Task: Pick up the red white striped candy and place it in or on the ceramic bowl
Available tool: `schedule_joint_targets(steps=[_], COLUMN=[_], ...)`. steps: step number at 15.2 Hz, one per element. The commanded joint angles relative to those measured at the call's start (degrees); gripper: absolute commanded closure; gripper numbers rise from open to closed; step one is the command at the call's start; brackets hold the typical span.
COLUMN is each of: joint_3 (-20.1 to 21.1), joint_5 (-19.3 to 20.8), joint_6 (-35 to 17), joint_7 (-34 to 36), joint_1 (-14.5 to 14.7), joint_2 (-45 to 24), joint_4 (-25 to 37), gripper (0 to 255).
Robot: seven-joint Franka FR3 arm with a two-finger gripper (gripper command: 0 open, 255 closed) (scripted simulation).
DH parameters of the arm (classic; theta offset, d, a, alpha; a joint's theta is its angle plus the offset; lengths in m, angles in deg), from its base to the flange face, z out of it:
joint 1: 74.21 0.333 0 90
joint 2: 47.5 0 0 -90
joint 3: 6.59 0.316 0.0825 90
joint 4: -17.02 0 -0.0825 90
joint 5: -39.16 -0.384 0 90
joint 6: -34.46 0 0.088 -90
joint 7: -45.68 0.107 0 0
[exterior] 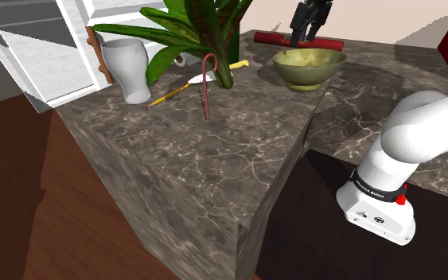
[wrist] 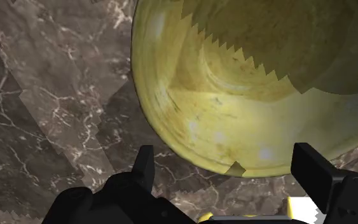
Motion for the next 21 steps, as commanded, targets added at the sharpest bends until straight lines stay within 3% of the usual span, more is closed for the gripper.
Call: schedule_joint_targets(steps=[1, 11, 21], joint_3=[0.0, 9.3, 18.2], joint_5=[0.0, -10.0, -17.8], joint_6=[0.0, -0.3, -2.3], joint_7=[0.0, 11.3, 22.1], joint_1=[0.0, 5.2, 9.1], joint_2=[0.0, -3.8, -12.1], joint_4=[0.0, 3.4, 12.0], gripper=[0, 0, 0])
